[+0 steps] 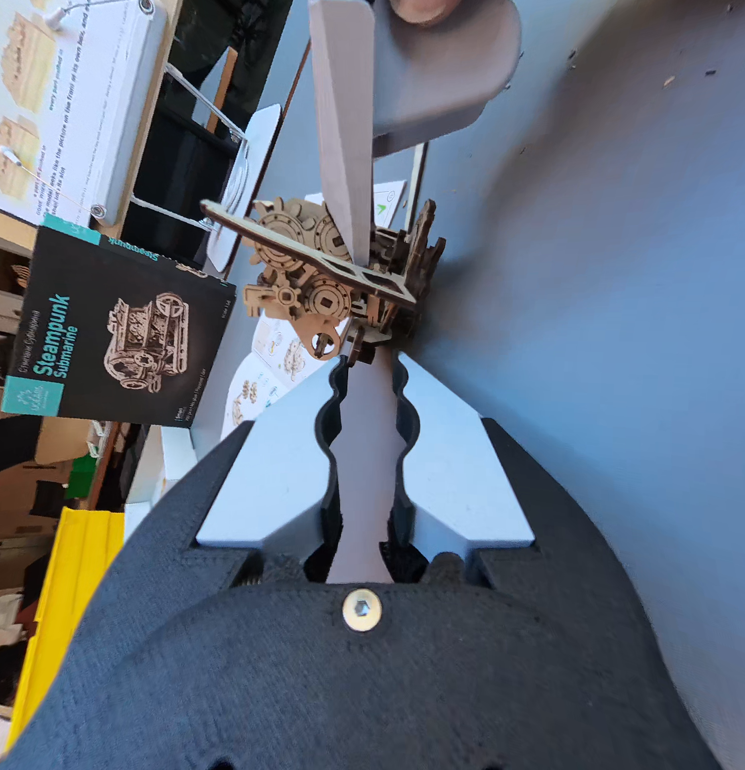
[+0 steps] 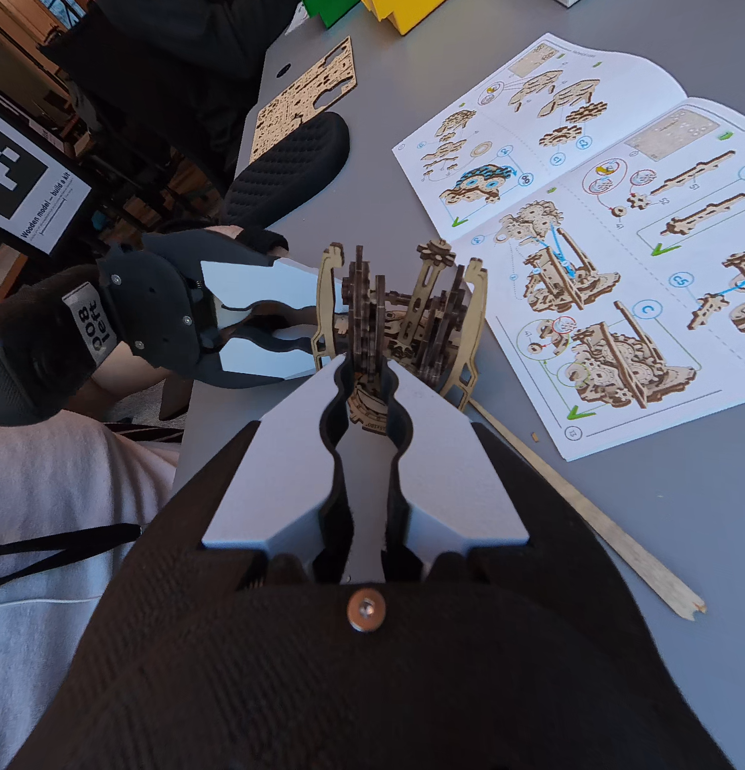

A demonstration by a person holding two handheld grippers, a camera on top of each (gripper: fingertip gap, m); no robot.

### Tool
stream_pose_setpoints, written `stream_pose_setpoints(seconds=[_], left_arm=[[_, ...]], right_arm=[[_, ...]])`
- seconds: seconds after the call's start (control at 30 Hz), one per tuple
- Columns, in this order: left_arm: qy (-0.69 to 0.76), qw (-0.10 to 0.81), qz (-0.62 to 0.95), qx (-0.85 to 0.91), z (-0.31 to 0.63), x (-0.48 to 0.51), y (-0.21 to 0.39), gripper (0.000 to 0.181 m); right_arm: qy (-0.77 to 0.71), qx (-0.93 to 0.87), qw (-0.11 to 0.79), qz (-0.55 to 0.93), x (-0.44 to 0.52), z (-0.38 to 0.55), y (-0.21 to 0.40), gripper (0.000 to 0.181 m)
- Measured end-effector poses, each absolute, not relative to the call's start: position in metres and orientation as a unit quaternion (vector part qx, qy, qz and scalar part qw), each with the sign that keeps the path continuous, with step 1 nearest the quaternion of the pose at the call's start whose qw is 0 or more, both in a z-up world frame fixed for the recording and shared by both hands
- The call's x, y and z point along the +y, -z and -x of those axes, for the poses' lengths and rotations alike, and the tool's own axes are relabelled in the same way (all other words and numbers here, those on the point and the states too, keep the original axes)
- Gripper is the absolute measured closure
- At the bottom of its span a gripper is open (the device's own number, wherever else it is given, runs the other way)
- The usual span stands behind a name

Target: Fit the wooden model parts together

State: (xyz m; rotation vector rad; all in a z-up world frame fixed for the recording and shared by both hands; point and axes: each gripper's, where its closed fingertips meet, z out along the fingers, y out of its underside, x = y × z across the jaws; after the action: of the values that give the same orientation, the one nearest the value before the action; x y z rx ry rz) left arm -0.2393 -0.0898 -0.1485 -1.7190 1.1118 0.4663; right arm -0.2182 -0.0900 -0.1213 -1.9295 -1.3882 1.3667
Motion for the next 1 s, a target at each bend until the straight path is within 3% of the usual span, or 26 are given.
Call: stream_pose_setpoints(seconds=[0.1,0.57,1.0], left_arm=[[-0.235,0.504,0.675,0.485,0.243,-0.087,0.145,0.170],[-0.247,0.515,0.660,0.489,0.241,-0.086,0.145,0.162],[-0.226,0.539,0.624,0.520,0.223,-0.095,0.139,0.171]], right_arm=[[-0.497,-0.490,0.187,0.691,-0.090,0.218,0.122,0.171],[-0.534,-0.460,0.147,0.694,-0.086,0.217,0.122,0.171],[-0.567,-0.484,0.081,0.662,-0.090,0.212,0.118,0.171]])
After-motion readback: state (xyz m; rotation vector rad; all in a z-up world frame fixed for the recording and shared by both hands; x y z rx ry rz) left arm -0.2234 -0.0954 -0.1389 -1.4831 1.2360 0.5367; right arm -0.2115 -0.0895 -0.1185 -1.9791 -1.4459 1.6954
